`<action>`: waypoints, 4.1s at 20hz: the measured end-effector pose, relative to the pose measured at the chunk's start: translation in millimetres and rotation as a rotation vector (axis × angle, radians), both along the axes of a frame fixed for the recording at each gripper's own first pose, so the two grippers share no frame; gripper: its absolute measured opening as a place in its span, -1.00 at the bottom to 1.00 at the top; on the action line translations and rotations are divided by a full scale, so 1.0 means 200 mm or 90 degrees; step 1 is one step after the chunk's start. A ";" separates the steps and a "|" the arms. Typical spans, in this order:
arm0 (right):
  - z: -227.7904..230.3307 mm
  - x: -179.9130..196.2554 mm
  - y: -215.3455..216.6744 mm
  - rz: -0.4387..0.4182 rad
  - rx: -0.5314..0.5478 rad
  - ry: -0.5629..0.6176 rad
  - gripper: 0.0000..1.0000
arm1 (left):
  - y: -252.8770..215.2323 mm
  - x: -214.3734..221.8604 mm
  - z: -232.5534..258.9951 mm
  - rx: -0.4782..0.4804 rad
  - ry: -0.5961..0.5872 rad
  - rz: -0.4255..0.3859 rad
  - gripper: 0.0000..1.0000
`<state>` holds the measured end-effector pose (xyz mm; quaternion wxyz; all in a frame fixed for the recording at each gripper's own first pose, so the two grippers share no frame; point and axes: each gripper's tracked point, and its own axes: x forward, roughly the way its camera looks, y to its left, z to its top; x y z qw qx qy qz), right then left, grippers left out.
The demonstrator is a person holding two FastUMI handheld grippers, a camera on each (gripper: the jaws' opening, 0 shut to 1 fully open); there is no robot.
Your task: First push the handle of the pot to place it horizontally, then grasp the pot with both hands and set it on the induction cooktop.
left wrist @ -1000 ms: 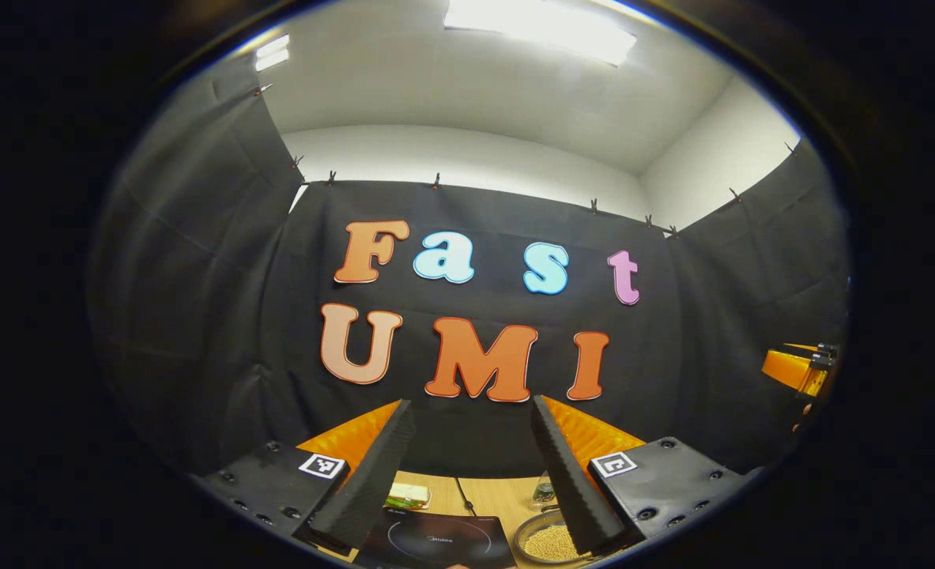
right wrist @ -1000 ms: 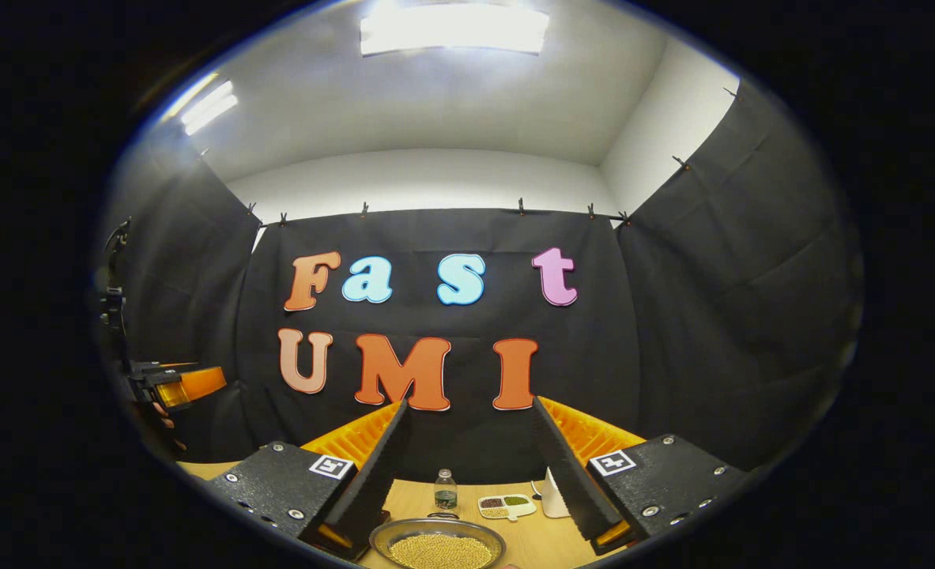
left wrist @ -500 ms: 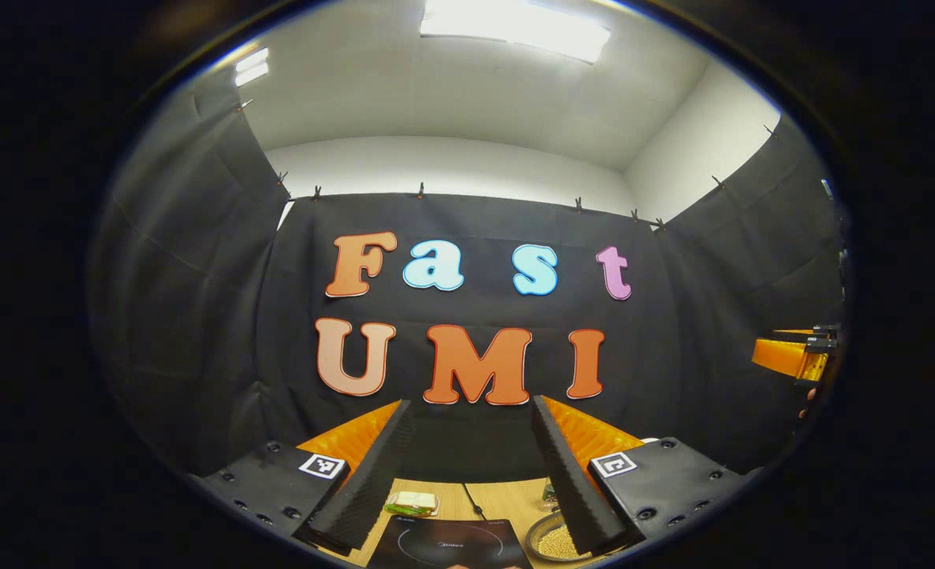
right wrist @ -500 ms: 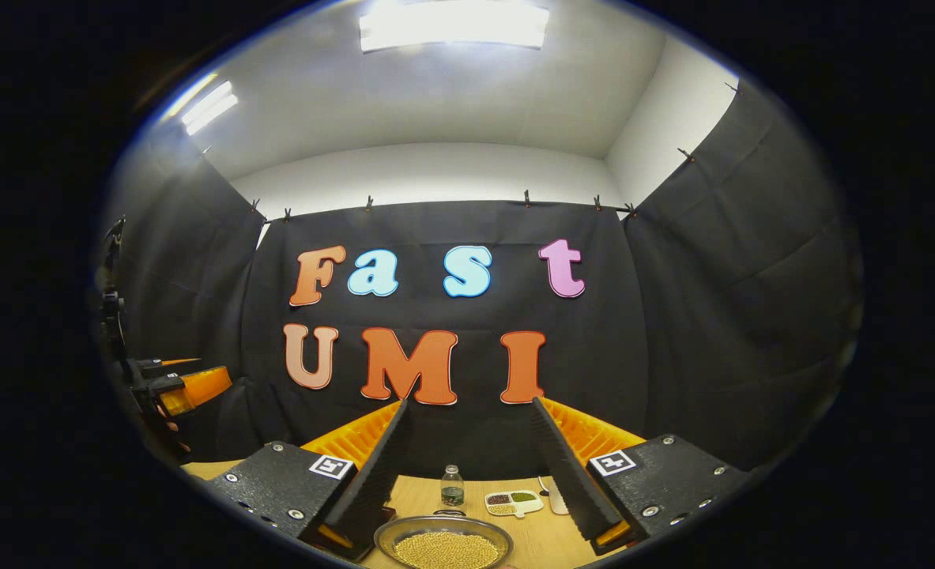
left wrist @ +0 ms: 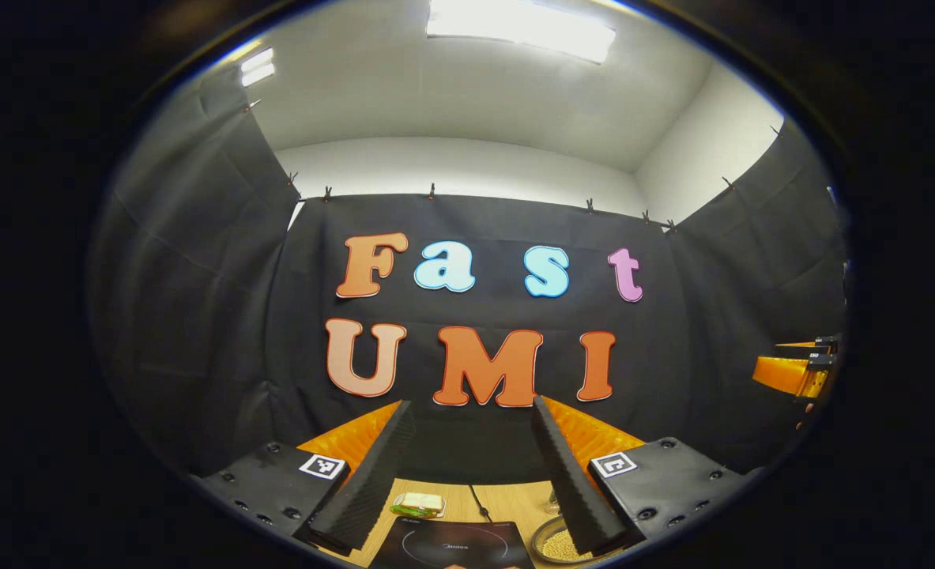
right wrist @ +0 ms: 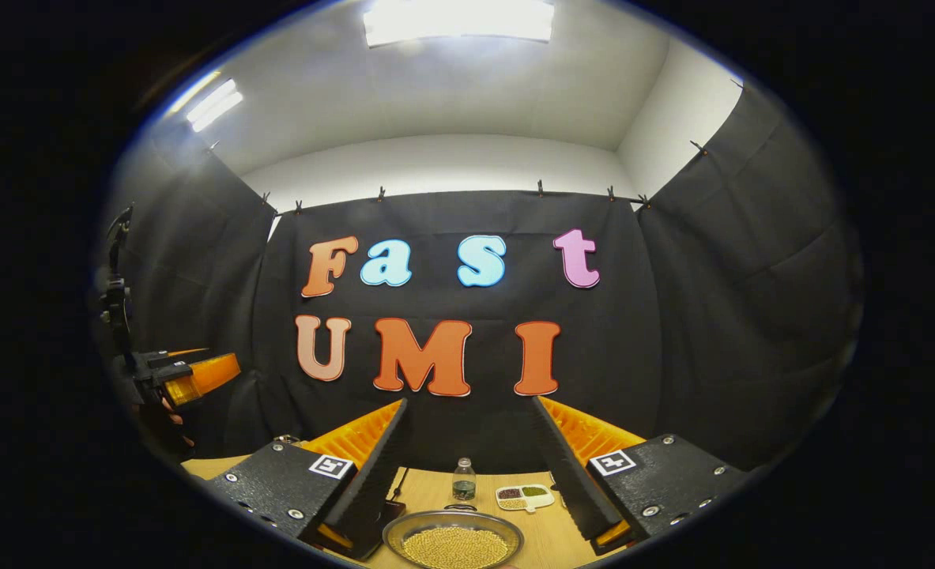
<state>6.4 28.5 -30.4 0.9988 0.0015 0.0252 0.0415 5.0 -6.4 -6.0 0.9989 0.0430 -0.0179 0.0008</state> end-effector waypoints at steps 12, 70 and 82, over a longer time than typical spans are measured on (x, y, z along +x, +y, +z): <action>-0.41 0.00 0.06 0.023 -0.007 0.125 0.87 | 0.02 -0.03 -0.02 -0.008 0.008 0.002 0.93; -2.28 -0.56 0.18 0.067 0.162 0.981 -0.96 | 0.45 -0.06 -0.38 0.030 0.078 0.068 0.96; -2.36 -0.44 -0.28 -0.125 0.118 0.971 -0.99 | 0.65 -0.13 -0.39 0.028 0.076 0.090 0.94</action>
